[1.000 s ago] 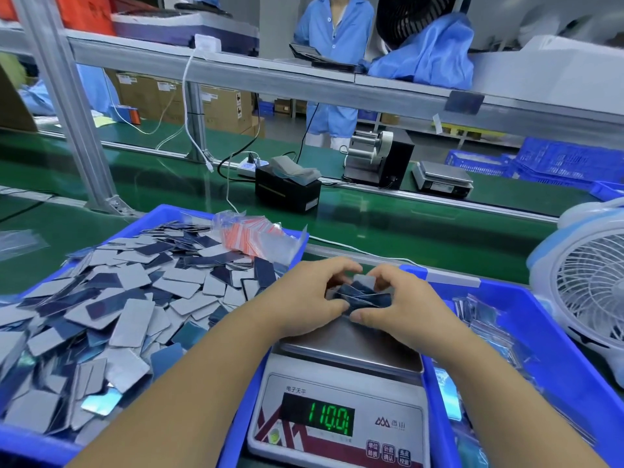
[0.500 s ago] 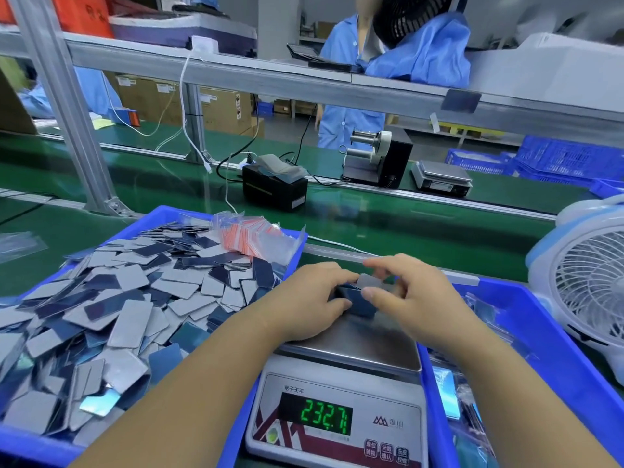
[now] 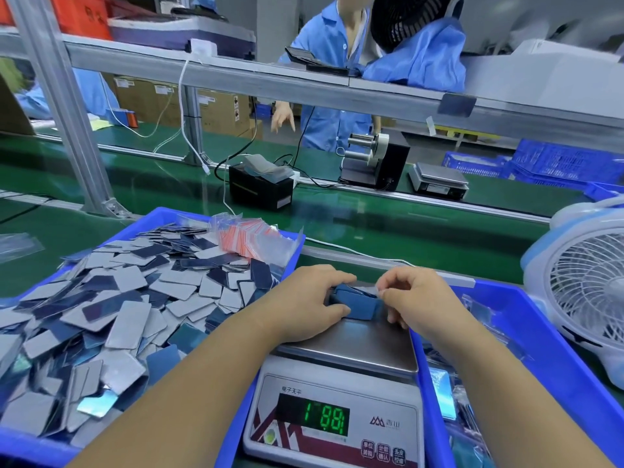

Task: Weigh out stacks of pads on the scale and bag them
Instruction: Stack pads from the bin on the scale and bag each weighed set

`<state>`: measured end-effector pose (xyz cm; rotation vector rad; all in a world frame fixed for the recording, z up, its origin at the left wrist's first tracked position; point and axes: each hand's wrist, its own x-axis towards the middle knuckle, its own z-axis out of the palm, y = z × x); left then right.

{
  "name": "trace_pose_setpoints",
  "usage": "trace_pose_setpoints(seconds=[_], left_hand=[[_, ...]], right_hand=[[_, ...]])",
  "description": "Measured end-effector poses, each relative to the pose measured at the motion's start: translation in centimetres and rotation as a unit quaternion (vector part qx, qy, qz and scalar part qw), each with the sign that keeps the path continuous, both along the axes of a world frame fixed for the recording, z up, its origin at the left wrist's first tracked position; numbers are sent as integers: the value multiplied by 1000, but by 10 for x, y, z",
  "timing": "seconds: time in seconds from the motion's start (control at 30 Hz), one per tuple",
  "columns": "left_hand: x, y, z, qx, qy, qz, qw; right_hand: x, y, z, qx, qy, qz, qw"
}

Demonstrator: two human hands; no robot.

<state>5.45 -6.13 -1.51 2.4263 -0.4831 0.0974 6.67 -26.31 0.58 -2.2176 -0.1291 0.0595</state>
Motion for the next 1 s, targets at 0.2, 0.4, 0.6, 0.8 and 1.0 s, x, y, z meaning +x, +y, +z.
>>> trace_pose_setpoints(seconds=[0.2,0.4,0.6,0.8,1.0], left_hand=[[0,0,0,-4,-6,8,1000],[-2,-3,4,-10,10,16,1000],[-4,-11,10,-240,132,13,962],[-8,-21,9,-282,122,-14,952],[-10,-21,15,-274,96,-32,956]], right_hand=[[-7,4,6,-8,-16,50,999],[-13,15,-2,-164,-127,131,969],[-11,17,-6,-165,-119,112,973],[-14,30,-8,-165,-153,121,967],[-9,26,-6,-164,-149,65,973]])
